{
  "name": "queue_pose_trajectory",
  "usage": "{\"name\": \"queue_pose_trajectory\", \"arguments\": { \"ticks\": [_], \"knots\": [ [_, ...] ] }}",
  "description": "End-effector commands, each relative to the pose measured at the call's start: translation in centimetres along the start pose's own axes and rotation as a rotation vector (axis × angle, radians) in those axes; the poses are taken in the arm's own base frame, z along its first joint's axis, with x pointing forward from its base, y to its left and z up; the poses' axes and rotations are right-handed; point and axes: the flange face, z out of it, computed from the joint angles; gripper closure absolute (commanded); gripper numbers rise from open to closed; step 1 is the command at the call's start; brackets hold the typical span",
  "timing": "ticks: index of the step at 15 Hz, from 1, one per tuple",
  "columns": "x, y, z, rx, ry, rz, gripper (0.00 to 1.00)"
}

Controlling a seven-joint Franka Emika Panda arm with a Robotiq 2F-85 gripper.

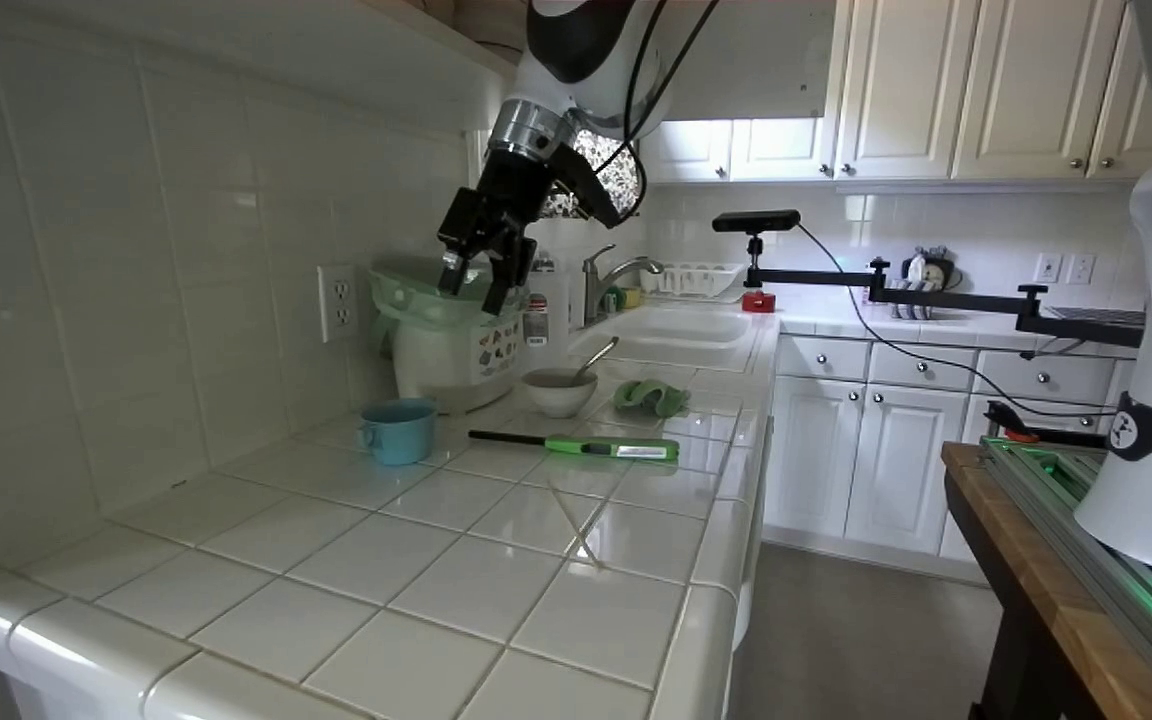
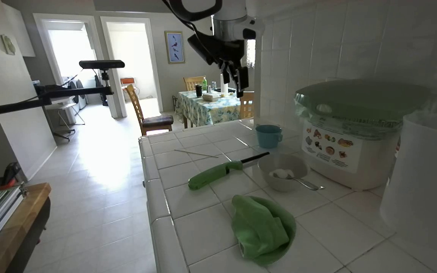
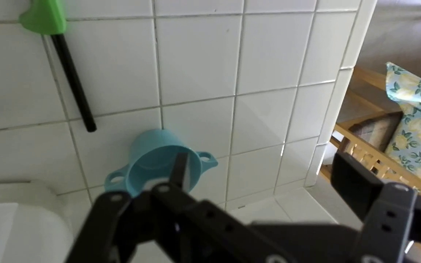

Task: Move the blue cup on the counter

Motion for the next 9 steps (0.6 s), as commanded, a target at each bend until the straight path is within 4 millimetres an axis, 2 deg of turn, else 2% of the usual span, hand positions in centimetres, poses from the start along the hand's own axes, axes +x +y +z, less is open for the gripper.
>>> {"name": "queue_pose_trajectory", "arguments": {
  "ticks": [1, 5, 9],
  "knots": [
    [-0.5, 1.8, 1.5, -0.058, -0.023, 0.093, 0.0],
    [-1.3, 4.8, 3.6, -0.109, -0.047, 0.234, 0.0],
    [-1.1, 5.7, 4.2, -0.094, -0.03, 0.381, 0.0]
  ]
}}
